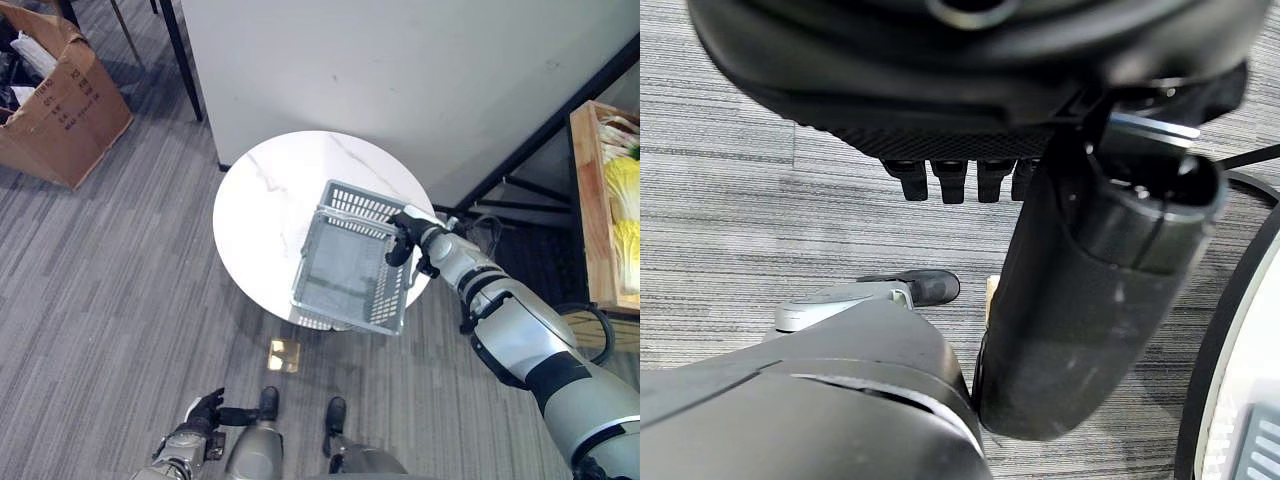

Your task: Get the vegetables into the basket

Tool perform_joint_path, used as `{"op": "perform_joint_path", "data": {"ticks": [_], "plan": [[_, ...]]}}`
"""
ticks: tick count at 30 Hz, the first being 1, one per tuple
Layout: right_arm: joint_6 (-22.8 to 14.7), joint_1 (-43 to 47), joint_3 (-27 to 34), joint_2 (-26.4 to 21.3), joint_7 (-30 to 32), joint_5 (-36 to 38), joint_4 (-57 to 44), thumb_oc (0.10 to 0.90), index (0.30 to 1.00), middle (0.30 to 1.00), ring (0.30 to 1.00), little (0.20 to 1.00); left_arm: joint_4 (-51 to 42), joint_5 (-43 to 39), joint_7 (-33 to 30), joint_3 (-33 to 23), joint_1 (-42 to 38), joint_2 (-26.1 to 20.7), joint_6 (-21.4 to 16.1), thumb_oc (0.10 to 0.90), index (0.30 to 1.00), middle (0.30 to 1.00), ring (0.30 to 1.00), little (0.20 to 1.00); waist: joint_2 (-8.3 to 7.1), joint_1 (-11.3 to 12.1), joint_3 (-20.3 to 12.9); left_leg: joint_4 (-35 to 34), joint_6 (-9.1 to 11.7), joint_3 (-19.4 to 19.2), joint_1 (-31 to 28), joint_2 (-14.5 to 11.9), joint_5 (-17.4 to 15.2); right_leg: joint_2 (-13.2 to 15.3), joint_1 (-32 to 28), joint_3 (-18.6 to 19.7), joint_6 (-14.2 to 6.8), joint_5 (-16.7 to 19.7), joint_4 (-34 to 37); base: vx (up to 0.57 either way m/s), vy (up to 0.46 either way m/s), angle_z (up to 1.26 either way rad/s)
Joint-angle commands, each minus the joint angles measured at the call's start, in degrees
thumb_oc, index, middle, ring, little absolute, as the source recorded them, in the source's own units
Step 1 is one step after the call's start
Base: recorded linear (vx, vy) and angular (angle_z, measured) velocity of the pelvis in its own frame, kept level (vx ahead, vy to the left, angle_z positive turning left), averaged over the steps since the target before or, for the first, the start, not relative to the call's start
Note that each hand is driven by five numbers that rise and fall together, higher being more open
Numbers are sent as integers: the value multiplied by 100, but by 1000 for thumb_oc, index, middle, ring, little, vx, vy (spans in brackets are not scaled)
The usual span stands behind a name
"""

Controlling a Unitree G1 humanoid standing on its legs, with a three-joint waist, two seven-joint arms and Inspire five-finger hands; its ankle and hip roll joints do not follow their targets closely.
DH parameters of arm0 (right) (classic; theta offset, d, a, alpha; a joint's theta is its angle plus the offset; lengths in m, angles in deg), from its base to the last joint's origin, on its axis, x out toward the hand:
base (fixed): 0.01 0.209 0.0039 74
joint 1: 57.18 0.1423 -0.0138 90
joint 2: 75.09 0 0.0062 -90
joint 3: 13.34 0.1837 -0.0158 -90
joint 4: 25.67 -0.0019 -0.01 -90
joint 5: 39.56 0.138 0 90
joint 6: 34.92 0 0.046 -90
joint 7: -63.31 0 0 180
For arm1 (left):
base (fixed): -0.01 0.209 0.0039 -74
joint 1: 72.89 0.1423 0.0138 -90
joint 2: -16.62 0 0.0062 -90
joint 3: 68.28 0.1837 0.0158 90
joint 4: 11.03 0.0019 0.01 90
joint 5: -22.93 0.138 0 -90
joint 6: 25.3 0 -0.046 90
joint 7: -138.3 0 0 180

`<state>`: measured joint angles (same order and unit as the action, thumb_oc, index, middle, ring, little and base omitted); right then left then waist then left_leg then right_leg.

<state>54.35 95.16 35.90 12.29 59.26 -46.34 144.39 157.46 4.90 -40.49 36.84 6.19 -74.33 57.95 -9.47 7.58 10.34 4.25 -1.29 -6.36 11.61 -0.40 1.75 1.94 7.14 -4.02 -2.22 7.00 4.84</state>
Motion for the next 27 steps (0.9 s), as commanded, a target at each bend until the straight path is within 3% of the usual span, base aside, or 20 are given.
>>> {"op": "perform_joint_path", "data": {"ticks": [1,9,10,14,15,21,27], "plan": [[-167,594,139,-117,268,200,-22,400,300,300,300,300,344,177,-17,246,100,-79,75,900,1000,1000,1000,1000,-188,126,127,-323,-84,220,-355,169,-369,44,36,172,-196,-122,-107,-19,-9,4],[-200,245,222,-186,116,484,-602,400,300,300,300,300,366,268,32,171,156,-77,101,900,1000,1000,1000,1000,-213,62,-39,-307,-82,139,-587,150,-451,46,-142,225,-194,-182,-152,-13,0,0],[-197,-69,302,-338,19,560,-1152,400,300,300,300,300,400,351,78,93,235,-43,141,900,1000,1000,1000,1000,-174,-33,-160,-294,-84,43,-761,127,-507,40,-253,298,-191,-229,-189,-14,19,-9],[-201,-315,321,-477,-78,528,-1536,400,300,300,300,300,412,393,133,39,328,-2,162,900,1000,1000,1000,1000,-123,-103,-217,-309,-76,-33,-933,111,-555,20,-377,352,-189,-272,-205,-8,12,-22],[-205,-702,431,-817,-170,545,-2155,400,300,300,300,300,451,509,194,-57,436,24,201,900,1000,1000,1000,1000,-36,-239,-345,-390,-68,-124,-1122,104,-565,12,-471,403,-195,-324,-226,-21,10,-26],[-244,-1666,793,-1358,-329,668,-3272,400,300,300,300,300,458,682,280,-181,611,101,227,900,1000,1000,1000,1000,128,-471,-538,-528,-62,-238,-1399,104,-560,-12,-594,481,-206,-404,-306,-19,1,-14],[-354,-3318,1911,-2066,-341,924,-4492,400,300,300,300,300,429,867,344,-419,737,159,240,900,1000,1000,1000,1000,335,-736,-724,-707,-71,-376,-1603,120,-518,-31,-668,576,-251,-406,-295,-13,-6,-12]]}}
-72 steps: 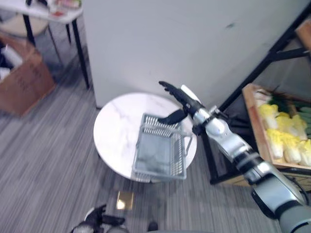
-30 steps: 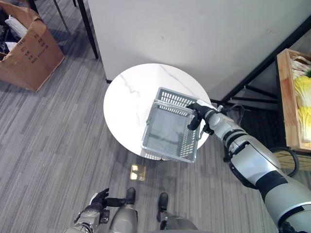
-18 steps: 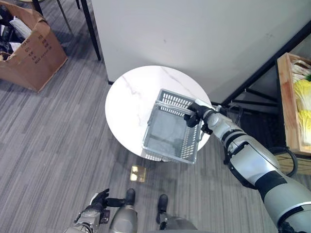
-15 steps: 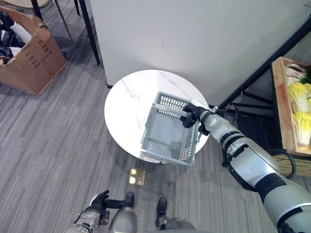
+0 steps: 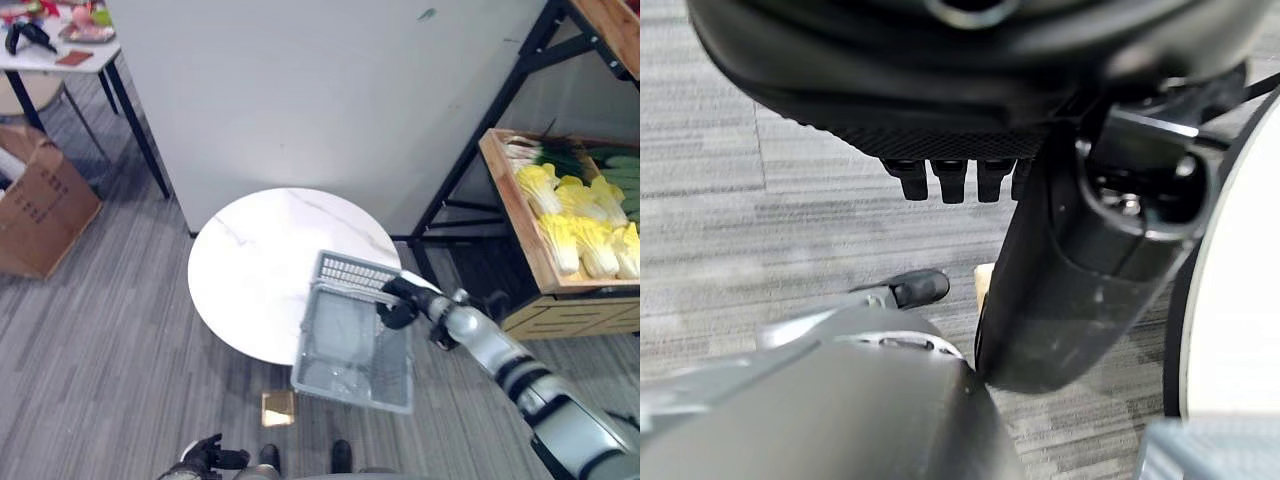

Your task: Get the vegetables into the basket

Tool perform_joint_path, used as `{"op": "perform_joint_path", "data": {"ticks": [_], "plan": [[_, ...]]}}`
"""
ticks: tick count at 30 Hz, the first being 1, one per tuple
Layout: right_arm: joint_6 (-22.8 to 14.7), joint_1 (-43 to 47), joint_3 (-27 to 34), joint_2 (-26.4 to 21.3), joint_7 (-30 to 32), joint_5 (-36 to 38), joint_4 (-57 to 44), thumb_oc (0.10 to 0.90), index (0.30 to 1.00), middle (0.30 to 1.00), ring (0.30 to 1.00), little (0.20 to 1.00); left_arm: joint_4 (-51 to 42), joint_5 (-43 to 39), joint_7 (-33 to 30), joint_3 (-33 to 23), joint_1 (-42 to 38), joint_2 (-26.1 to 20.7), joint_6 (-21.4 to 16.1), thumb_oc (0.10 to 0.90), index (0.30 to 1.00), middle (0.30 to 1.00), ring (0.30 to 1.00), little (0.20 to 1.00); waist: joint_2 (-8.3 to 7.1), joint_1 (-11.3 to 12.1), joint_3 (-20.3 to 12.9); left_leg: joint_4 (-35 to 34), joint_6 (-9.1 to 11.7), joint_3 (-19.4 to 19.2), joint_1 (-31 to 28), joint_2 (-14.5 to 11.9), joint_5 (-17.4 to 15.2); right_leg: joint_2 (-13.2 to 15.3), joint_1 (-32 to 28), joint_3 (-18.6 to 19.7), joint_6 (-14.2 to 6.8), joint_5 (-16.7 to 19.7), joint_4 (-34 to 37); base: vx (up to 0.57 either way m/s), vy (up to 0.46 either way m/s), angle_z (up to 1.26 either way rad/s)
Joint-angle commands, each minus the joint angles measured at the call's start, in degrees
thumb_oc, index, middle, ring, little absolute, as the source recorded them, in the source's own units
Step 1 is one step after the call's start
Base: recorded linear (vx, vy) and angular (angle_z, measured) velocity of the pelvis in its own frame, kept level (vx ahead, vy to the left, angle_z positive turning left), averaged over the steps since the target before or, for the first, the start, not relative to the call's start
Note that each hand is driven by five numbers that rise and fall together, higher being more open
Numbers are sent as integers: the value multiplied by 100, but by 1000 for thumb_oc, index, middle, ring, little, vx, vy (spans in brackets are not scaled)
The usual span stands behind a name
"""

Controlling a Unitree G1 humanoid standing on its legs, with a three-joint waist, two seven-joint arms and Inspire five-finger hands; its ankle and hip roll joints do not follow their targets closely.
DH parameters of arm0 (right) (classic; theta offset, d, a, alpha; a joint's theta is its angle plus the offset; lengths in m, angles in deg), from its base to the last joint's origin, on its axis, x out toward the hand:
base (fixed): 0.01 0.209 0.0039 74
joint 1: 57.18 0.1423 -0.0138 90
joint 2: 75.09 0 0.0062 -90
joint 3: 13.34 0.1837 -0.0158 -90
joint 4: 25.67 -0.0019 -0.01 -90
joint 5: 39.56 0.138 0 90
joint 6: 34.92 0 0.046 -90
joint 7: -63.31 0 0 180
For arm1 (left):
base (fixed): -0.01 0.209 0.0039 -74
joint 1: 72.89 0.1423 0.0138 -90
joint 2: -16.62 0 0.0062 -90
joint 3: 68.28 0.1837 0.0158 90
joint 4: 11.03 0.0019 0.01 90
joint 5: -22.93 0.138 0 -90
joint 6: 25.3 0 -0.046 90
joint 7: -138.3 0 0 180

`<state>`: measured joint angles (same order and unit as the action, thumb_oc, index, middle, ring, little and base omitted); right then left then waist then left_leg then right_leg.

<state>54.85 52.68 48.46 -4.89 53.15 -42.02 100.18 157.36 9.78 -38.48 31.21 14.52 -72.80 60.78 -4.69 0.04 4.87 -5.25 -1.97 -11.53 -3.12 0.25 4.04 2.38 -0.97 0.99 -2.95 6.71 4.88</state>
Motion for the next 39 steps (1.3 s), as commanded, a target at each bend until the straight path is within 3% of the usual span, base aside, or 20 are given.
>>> {"op": "perform_joint_path", "data": {"ticks": [1,7,13,23,31,39], "plan": [[-453,128,1221,-556,293,535,-487,400,300,300,300,300,423,527,148,130,-85,59,-49,900,1000,1000,1000,1000,-69,-105,-225,210,-13,102,-189,52,-743,-78,141,99,-194,-395,-335,-12,-11,-10],[-416,-1131,2067,-679,225,500,-970,400,300,300,300,300,355,800,172,204,-82,142,-49,900,1000,1000,1000,1000,41,-335,-261,185,-22,-25,-317,60,-778,-105,119,229,-220,-411,-380,5,1,-18],[-407,-1790,2589,-448,387,645,-572,400,300,300,300,300,318,945,176,277,-73,183,-56,900,1000,1000,1000,1000,143,-507,-248,71,-36,-165,-357,70,-740,-119,191,351,-272,-342,-372,-12,6,-11],[-376,-1678,2439,124,606,821,769,400,300,300,300,300,299,922,144,351,-123,214,-82,900,1000,1000,1000,1000,189,-549,-224,26,-93,-351,-411,114,-770,-138,259,551,-335,-235,-368,-10,28,-15],[-369,-1771,2312,496,593,953,965,400,300,300,300,300,327,930,109,254,-79,200,-92,900,1000,1000,1000,1000,166,-585,-143,140,-183,-609,-415,179,-897,-133,374,830,-463,-101,-466,-12,82,-14],[-382,-1891,2291,708,653,969,884,400,300,300,300,300,279,1069,64,347,-180,160,-115,900,1000,1000,1000,1000,243,-796,55,34,-261,-815,-416,294,-961,-99,638,1052,-694,47,-697,-10,97,-22]]}}
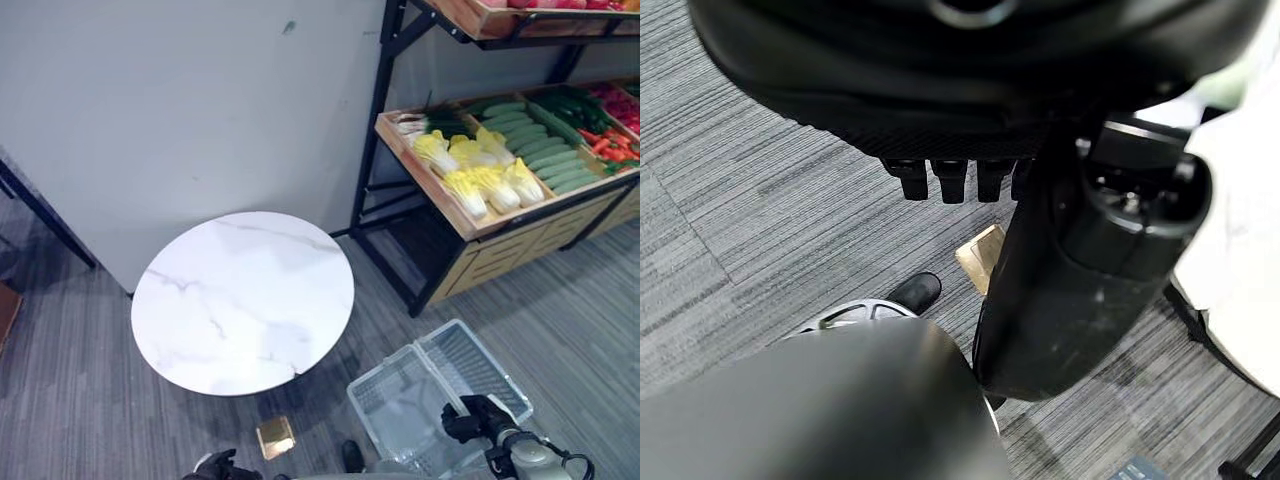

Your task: Get the vegetables into the basket

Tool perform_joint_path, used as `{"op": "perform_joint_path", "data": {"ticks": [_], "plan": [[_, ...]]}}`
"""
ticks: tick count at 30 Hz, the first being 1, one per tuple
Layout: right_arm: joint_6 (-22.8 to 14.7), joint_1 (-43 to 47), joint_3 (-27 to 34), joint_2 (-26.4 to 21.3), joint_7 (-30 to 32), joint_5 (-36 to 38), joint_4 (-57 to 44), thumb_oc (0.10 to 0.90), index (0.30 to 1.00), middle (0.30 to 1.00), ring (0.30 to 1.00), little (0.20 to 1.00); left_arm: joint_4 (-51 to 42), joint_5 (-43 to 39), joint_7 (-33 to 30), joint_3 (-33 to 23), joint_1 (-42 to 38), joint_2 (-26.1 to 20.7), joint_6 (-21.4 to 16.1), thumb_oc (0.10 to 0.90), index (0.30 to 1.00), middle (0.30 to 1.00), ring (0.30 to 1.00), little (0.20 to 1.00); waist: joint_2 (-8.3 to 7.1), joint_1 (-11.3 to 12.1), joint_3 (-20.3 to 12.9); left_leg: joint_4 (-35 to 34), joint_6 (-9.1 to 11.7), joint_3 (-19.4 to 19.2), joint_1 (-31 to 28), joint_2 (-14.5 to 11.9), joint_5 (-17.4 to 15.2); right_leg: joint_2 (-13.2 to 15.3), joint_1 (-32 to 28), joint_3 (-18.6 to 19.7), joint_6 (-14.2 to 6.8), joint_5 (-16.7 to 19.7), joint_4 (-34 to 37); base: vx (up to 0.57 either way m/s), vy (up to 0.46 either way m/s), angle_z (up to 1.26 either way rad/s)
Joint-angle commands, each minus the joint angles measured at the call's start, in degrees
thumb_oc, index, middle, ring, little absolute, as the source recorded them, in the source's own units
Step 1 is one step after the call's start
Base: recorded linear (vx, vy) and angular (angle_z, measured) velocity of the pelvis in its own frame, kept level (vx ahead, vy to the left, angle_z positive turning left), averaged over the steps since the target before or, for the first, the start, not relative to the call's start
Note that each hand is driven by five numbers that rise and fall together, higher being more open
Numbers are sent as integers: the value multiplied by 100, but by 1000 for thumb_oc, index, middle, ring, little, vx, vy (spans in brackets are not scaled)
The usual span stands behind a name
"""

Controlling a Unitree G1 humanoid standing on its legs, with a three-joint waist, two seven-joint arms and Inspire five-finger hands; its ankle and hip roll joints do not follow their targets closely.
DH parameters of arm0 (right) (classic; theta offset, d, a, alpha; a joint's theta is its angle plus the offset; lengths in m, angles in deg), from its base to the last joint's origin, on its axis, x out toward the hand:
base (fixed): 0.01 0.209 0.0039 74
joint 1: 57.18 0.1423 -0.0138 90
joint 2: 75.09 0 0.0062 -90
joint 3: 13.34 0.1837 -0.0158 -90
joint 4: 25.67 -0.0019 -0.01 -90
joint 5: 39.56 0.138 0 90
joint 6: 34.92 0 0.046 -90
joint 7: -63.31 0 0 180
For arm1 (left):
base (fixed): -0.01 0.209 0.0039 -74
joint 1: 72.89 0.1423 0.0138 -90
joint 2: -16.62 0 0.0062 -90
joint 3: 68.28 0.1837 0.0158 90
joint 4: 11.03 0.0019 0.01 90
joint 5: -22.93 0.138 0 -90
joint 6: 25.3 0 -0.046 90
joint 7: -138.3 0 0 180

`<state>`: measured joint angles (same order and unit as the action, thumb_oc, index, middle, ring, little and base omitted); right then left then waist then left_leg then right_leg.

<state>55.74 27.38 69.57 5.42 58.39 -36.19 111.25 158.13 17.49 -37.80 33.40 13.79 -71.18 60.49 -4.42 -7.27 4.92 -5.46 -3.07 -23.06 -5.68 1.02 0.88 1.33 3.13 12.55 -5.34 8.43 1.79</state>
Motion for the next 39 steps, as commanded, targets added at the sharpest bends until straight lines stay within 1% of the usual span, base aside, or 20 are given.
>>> {"op": "perform_joint_path", "data": {"ticks": [1,4,5,6,7,8,10,11,12,15,20,26,28,29,30,31,32,34,35,39], "plan": [[-468,649,167,-314,126,383,-224,400,300,300,300,300,194,318,-10,152,-123,-12,-91,900,1000,1000,1000,1000,228,-94,72,48,-157,313,-165,226,-662,14,242,-110,-481,-116,-395,32,105,-34],[-452,694,91,-284,122,370,-254,400,300,300,300,300,180,328,-29,146,-147,-50,-93,900,1000,1000,1000,1000,263,-104,135,71,-169,107,-174,229,-713,36,335,-135,-536,-32,-387,11,61,-33],[-437,714,50,-272,114,352,-291,400,300,300,300,300,165,320,-37,126,-146,-71,-89,900,1000,1000,1000,1000,270,-59,170,112,-165,5,-170,214,-739,90,379,-310,-536,-7,-396,-16,-4,-49],[-421,714,15,-209,103,429,-354,400,300,300,300,300,143,314,-61,72,-127,-107,-69,900,1000,1000,1000,1000,301,43,233,219,-149,-254,-168,133,-817,323,436,-1085,-468,-37,-425,-19,-13,-58],[-428,711,8,-183,97,472,-366,400,300,300,300,300,144,313,-70,51,-126,-121,-60,900,1000,1000,1000,1000,310,50,254,258,-138,-344,-169,89,-842,415,456,-1383,-445,-64,-461,-14,-19,-74],[-428,711,7,-183,97,473,-367,400,300,300,300,300,144,314,-70,50,-126,-122,-60,900,1000,1000,1000,1000,310,43,255,263,-137,-338,-167,88,-844,417,455,-1389,-445,-68,-464,-1,-15,-91],[-414,711,-96,-104,70,492,-302,400,300,300,300,300,125,302,-81,-49,-56,-173,-40,900,1000,1000,1000,1000,325,139,268,301,-104,-591,-206,24,-874,665,413,-2215,-426,-125,-481,14,-33,-72],[-414,711,-96,-104,70,492,-301,400,300,300,300,300,125,302,-81,-49,-56,-173,-40,900,1000,1000,1000,1000,325,139,269,301,-104,-591,-206,24,-874,665,412,-2215,-426,-124,-481,42,-82,-53],[-391,759,-156,-74,49,479,-235,400,300,300,300,300,130,286,-81,-101,-16,-202,-28,900,1000,1000,1000,1000,314,205,237,325,-71,-719,-216,17,-892,766,338,-2573,-446,-105,-437,51,-88,-65],[-368,738,-208,-37,16,492,-242,400,300,300,300,300,98,331,-73,-51,-19,-190,-31,900,1000,1000,1000,1000,283,186,188,319,-26,-694,-264,15,-887,671,222,-2432,-438,-78,-308,93,-155,-35],[-352,644,-325,4,-10,516,-309,400,300,300,300,300,71,345,-116,5,-108,-138,-11,900,1000,1000,1000,1000,305,130,136,48,129,-639,-347,-88,-680,479,152,-2376,-334,-355,-230,81,-195,-7],[-372,697,-540,52,-12,563,-300,400,300,300,300,300,41,219,-197,54,-277,-133,12,900,1000,1000,1000,1000,244,99,138,81,360,-535,-293,-392,-583,226,257,-2292,-140,-677,-425,107,-225,5],[-394,732,-634,50,-29,655,-323,400,300,300,300,300,23,130,-222,16,-301,-123,11,900,1000,1000,1000,1000,140,139,161,910,453,-454,-98,-566,-772,151,153,-2222,-27,-783,-452,182,-251,3],[-410,752,-746,30,-61,680,-364,400,300,300,300,300,-37,-33,-246,-22,-298,-120,-4,900,1000,1000,1000,1000,72,265,223,1409,567,12,60,-628,-656,28,-12,-2090,80,-810,-368,169,-189,-12],[-401,750,-770,19,-65,681,-374,400,300,300,300,300,-36,-93,-252,-33,-300,-108,-14,900,1000,1000,1000,1000,55,320,230,1328,575,317,98,-557,-588,12,-52,-2033,78,-797,-304,76,-87,-42],[-393,752,-776,32,-72,705,-368,400,300,300,300,300,-52,-171,-254,-39,-297,-88,-38,900,1000,1000,1000,1000,-3,408,228,1130,512,708,226,-404,-522,49,-21,-1953,90,-690,-188,-55,72,-72],[-412,783,-794,37,-59,699,-329,400,300,300,300,300,-65,-265,-280,10,-273,-22,-93,900,1000,1000,1000,1000,-52,539,287,958,462,1620,484,-228,-555,115,60,-1781,59,-587,-220,-73,229,-67],[-372,798,-723,98,-83,695,-197,400,300,300,300,300,-53,-162,-236,91,-226,-35,-114,900,1000,1000,1000,1000,-21,582,322,954,282,1649,508,-165,-665,193,170,-1583,-17,-558,-338,-40,473,-102],[-370,894,-719,233,-99,748,-145,400,300,300,300,300,-62,-7,-220,84,-178,-149,-127,900,1000,1000,1000,1000,32,644,399,900,122,1327,395,-16,-750,302,263,-1372,-163,-365,-372,-40,481,-110],[-363,994,-822,304,-132,712,-56,400,300,300,300,300,-64,18,-247,-8,-151,-250,-128,900,1000,1000,1000,1000,42,717,462,993,12,1141,387,70,-866,345,378,-1166,-246,-201,-389,-66,301,-76]]}}
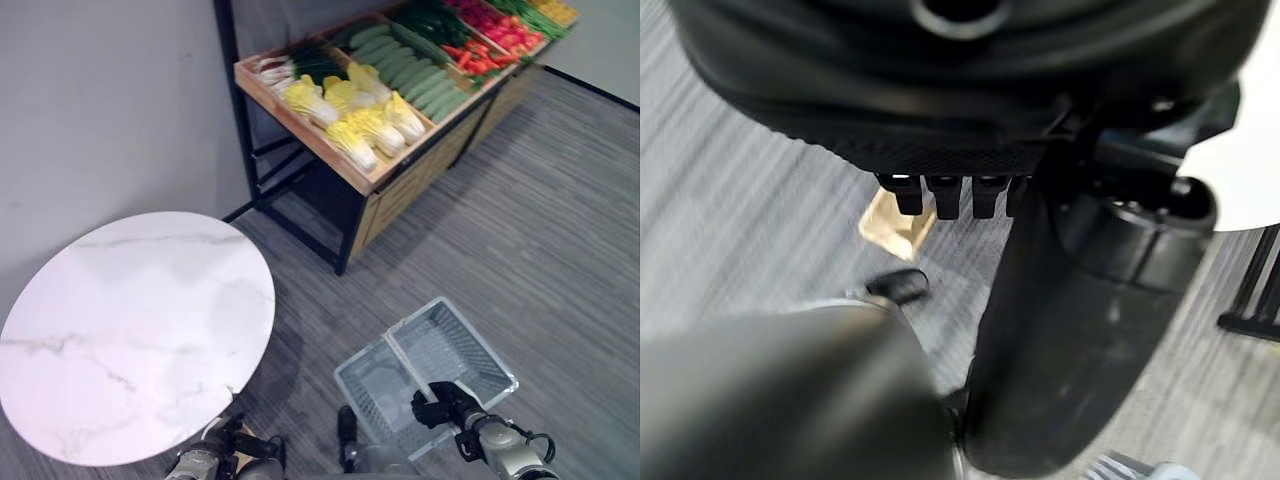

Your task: Get the vegetables into the basket

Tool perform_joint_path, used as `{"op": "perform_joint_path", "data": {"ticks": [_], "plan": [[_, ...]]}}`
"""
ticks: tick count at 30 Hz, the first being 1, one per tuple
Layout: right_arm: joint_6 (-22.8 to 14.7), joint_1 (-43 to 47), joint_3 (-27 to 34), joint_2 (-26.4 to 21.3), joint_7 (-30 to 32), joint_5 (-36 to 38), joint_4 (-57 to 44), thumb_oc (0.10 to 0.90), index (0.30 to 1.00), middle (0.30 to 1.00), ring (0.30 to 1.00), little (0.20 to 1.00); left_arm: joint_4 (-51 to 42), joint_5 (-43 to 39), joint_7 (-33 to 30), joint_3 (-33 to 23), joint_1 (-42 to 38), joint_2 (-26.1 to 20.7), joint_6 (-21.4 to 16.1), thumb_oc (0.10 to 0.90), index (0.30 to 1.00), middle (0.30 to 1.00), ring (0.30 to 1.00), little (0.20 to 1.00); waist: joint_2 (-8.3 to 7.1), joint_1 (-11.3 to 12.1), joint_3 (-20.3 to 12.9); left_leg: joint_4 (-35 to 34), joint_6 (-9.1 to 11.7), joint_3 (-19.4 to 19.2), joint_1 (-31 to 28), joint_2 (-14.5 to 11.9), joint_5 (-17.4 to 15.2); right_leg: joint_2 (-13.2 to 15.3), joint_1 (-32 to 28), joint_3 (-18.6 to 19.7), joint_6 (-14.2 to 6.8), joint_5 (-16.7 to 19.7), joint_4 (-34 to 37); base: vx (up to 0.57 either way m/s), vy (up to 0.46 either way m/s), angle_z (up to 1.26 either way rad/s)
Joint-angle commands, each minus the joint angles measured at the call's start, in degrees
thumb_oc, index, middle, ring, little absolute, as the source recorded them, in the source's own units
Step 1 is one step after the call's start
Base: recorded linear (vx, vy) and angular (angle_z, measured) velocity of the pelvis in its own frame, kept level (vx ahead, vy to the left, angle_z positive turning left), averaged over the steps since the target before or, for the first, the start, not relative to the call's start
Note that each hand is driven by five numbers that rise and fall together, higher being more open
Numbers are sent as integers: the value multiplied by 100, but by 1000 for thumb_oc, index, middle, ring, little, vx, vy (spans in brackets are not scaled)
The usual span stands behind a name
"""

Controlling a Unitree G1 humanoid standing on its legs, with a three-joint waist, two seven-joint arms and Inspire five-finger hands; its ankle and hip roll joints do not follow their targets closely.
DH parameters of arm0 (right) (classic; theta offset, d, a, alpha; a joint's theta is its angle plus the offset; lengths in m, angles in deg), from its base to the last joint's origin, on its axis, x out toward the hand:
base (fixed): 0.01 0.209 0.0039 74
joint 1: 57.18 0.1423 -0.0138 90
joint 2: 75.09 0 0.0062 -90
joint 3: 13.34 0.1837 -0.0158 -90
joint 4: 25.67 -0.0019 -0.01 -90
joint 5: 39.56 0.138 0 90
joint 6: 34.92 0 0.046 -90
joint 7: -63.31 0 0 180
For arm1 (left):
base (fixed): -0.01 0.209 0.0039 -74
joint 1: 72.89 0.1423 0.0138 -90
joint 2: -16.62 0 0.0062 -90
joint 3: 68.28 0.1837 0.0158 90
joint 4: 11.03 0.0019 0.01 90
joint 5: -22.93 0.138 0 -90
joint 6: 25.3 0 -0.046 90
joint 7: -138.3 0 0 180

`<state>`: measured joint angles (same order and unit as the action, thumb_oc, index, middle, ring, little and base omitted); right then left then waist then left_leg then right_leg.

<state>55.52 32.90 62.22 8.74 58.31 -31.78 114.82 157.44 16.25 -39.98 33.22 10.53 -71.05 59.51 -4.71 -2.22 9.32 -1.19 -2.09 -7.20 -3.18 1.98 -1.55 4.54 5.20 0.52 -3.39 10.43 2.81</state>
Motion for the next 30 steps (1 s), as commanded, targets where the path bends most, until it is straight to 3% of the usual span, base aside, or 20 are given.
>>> {"op": "perform_joint_path", "data": {"ticks": [1,7,11,12,14,18,22,26,30], "plan": [[-334,453,-82,18,-117,275,-364,400,300,300,300,300,42,109,-45,-75,180,-306,-27,900,1000,1000,1000,1000,76,218,51,580,-164,-548,104,35,-688,56,201,119,-499,-278,-462,-39,138,-40],[-326,513,-93,59,-116,279,-242,400,300,300,300,300,58,144,-107,-203,202,-393,-25,900,1000,1000,1000,1000,87,179,114,750,-325,-933,82,142,-890,78,367,471,-674,57,-451,-51,156,-26],[-327,538,-90,48,-102,273,-310,400,300,300,300,300,60,115,-142,-289,174,-445,-20,900,1000,1000,1000,1000,77,138,156,737,-354,-1216,39,127,-918,86,480,485,-749,254,-450,-46,82,-52],[-327,539,-96,52,-98,264,-334,400,300,300,300,300,57,115,-148,-309,169,-467,-11,900,1000,1000,1000,1000,85,129,178,729,-357,-1298,22,96,-912,127,510,334,-749,263,-450,-30,74,-58],[-322,524,-104,48,-55,234,-411,400,300,300,300,300,29,123,-180,-318,175,-497,16,900,1000,1000,1000,1000,201,116,233,644,-318,-1446,-57,-31,-908,331,504,-460,-724,-29,-605,-35,68,-70],[-296,469,-110,51,-66,213,-419,400,300,300,300,300,-52,202,-158,-247,181,-481,57,900,1000,1000,1000,1000,338,59,161,355,-226,-1867,-170,-174,-748,607,335,-1306,-610,-402,-1071,-18,-5,-77],[-282,448,-145,61,-72,174,-377,400,300,300,300,300,-57,280,-120,-171,179,-428,86,900,1000,1000,1000,1000,331,67,-39,257,-142,-2226,-262,-171,-752,636,-80,-1671,-667,-369,-841,109,-117,-52],[-265,433,-147,42,-92,122,-405,400,300,300,300,300,-60,278,-104,-163,176,-364,106,900,1000,1000,1000,1000,348,34,-104,267,-74,-2520,-288,-236,-727,570,-67,-1557,-665,-313,-597,68,-159,-59],[-244,325,-121,21,-103,99,-414,400,300,300,300,300,-65,307,-103,-126,148,-305,113,900,1000,1000,1000,1000,384,-75,-101,272,60,-2524,-333,-356,-661,413,-106,-1480,-520,-632,-549,84,-217,-21]]}}
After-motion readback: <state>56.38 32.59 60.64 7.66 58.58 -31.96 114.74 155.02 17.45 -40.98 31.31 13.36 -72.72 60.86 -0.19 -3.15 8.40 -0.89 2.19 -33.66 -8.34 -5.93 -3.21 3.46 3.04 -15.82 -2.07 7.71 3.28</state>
